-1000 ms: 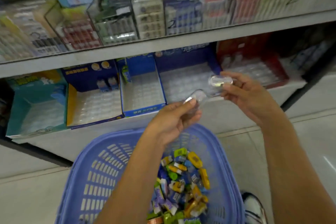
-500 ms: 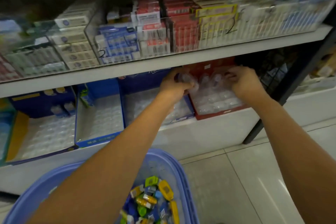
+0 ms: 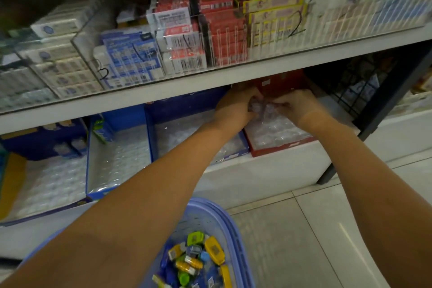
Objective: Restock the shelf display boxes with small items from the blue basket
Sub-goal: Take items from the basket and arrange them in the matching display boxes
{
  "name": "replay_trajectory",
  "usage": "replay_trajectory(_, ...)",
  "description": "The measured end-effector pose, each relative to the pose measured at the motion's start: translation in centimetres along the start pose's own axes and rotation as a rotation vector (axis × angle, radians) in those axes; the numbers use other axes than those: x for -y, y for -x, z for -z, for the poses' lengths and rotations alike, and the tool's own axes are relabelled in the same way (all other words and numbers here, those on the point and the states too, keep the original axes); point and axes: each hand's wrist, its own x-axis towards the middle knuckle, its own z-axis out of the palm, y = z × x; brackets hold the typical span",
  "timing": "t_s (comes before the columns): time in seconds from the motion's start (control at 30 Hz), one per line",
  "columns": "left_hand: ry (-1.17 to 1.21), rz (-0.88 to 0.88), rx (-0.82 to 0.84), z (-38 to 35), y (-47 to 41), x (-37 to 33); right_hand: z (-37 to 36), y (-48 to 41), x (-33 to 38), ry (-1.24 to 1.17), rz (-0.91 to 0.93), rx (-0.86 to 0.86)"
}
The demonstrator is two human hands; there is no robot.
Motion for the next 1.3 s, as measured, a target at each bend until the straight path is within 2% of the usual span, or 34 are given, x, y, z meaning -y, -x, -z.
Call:
replay_trajectory(0.17, -0.027, -0.064, 0.008, -0.2, 1.3, 1.2, -1.0, 0.2, -0.3, 0.026, 0.039, 0.002)
replay_trajectory(0.37, -0.043, 0.026, -0.023, -1.1, 2.2, 0.7, -1.1, 0.4, 0.5, 0.000, -0.034, 0.000)
replay_trajectory(0.47, -0.081, 0.060, 0.030, -0.5, 2.6, 0.1, -0.6, 1.5, 1.7, 0.087, -0.078, 0.030)
replay_trajectory(0.53, -0.107, 0.032, 0.033, 0.6, 3.9, -0.6, -0.1, 3.1, 3.3, 0.131, -0.044, -0.047)
replay_trajectory(0.6, -0.002, 0.008, -0.087, 1.7, 7.0, -0.6, -0.1, 5.1, 5.9, 0.037, 0.042, -0.123)
replay_trajectory(0.67, 0.163, 0.054, -0.275, 2.8, 12.3, 0.0, -1.0, 7.5, 9.7, -0.091, 0.097, 0.043)
replay_trajectory(0.73, 0.269, 0.168, -0.374, 3.3, 18.9, 1.4, -3.3, 9.9, 13.6, -0.135, 0.163, 0.279)
replay_trajectory(0.83, 0.348, 0.484, -0.388, 2.6, 29.0, 4.8, -8.6, 12.8, 18.3, -0.153, 0.270, 0.524)
replay_trajectory(0.9, 0.320, 0.750, -0.337, 1.5, 34.2, 8.2, -13.5, 14.2, 19.8, -0.125, 0.286, 0.668)
replay_trajectory(0.97, 0.257, 1.009, -0.162, 0.6, 37.8, 11.6, -18.9, 15.5, 20.4, -0.070, 0.247, 0.774)
replay_trajectory(1.03, 0.216, 1.129, 0.020, -0.1, 40.1, 14.3, -24.0, 16.9, 20.3, -0.004, 0.194, 0.820)
replay_trajectory(1.1, 0.213, 1.220, 0.115, -0.8, 41.1, 16.2, -28.1, 18.3, 20.0, 0.066, 0.151, 0.792)
replay_trajectory(1.2, 0.352, 1.416, 0.087, -1.8, 41.3, 18.5, -32.7, 20.1, 19.5, 0.122, 0.094, 0.748)
replay_trajectory(1.3, 0.506, 1.480, -0.005, -2.6, 40.9, 19.9, -36.3, 21.2, 19.4, 0.164, 0.110, 0.737)
